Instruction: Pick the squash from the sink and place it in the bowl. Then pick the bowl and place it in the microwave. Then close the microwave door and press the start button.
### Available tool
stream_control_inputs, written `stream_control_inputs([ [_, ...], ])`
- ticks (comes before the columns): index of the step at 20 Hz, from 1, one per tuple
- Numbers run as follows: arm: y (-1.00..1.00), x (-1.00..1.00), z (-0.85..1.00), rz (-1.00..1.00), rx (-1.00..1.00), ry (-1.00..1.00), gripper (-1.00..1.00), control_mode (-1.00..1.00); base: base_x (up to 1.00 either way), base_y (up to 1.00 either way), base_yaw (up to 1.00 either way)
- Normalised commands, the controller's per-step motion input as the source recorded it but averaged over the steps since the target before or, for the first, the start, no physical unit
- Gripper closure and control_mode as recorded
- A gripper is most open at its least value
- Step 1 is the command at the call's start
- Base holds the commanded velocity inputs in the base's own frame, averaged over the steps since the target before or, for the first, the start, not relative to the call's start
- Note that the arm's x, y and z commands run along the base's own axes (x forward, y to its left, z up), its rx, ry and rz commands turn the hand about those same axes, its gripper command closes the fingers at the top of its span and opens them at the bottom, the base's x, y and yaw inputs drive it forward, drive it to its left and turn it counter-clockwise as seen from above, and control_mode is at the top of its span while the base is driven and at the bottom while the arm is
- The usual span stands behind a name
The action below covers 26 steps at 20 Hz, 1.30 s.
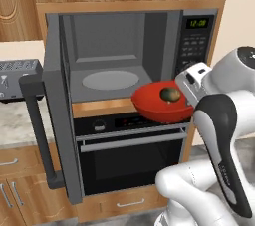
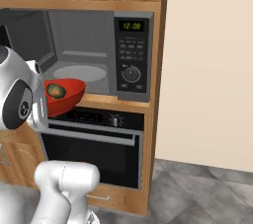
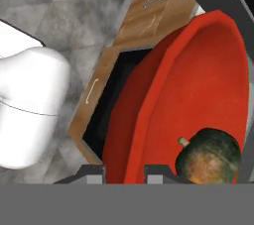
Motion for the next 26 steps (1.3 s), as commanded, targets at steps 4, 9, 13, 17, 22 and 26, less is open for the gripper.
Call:
stream_control_inputs([
  [4,0.22,1.0,0.0,0.0,0.0,0.0,1.0,-1.0,0.0,0.0,0.0],
  [9,0.19,1.0,0.0,0.0,0.0,0.0,1.0,-1.0,0.0,0.0,0.0],
  [13,0.66,0.86,0.0,0.0,0.0,0.0,1.0,-1.0,0.0,0.0,0.0],
  [17,0.32,0.85,-0.02,0.0,0.0,0.0,1.0,-1.0,0.0,0.0,0.0],
  [22,0.07,0.94,-0.13,0.0,0.0,0.0,1.0,-1.0,0.0,0.0,0.0],
  [26,0.0,0.96,-0.32,0.0,0.0,0.02,1.0,-1.0,0.0,0.0,0.0],
])
